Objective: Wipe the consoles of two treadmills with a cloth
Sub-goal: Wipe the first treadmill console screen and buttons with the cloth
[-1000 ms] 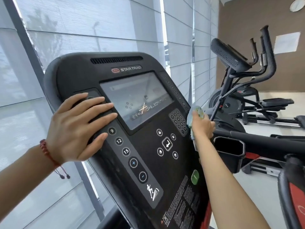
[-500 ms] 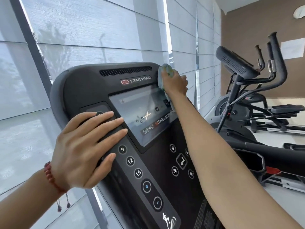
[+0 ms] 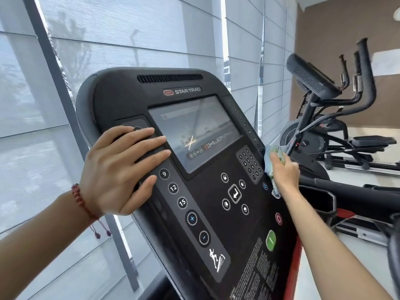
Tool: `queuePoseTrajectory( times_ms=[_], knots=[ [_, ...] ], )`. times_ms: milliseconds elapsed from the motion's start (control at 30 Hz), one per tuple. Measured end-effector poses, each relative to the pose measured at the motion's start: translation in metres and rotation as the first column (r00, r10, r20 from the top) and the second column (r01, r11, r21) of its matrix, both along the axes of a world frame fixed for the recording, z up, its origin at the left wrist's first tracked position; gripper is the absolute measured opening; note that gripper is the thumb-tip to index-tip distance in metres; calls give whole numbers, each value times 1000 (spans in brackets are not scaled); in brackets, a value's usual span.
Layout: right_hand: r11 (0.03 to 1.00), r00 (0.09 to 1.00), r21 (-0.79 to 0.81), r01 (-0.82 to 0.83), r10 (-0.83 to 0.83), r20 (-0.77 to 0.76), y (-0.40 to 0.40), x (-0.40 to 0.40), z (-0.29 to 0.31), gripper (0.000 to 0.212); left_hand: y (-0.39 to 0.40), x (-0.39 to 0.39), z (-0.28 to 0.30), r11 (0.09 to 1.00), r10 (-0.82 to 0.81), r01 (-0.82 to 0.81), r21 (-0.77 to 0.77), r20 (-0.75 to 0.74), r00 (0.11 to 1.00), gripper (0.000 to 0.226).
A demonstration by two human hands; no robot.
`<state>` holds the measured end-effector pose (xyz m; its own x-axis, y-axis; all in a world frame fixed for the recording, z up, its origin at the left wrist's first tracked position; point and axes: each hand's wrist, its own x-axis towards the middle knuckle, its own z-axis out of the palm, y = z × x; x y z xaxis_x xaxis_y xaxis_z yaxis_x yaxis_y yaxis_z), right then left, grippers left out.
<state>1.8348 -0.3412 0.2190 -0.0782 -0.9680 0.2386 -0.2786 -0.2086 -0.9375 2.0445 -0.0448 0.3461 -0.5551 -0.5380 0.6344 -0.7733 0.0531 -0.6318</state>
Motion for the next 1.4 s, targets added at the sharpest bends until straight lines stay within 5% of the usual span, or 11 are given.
queuePoseTrajectory(
  times_ms=[133,300,633,1000,1167,1400],
  knots=[
    [999,999,18,31,-31,-40,19,4,2,64,-1,-1,0,1000,-6,6,-9,3,1000,48],
    [983,996,-158,-93,92,-13,84,27,23,58,-1,-1,1,1000,4,-4,-12,19,1000,48],
    [770,961,-575,-276,234,-148,252,53,20,68,3,0,-3,994,113,-113,-6,40,993,48],
    [664,988,-733,-150,87,-124,265,97,74,61,52,-1,-55,958,126,-223,-182,-431,893,43],
    [638,979,-743,-202,115,-167,263,116,103,66,82,-8,-88,939,223,-324,-114,-517,827,46],
    [609,972,-763,-215,57,-229,265,87,60,65,112,-30,-122,922,305,-387,-27,-565,767,47]
  ],
)
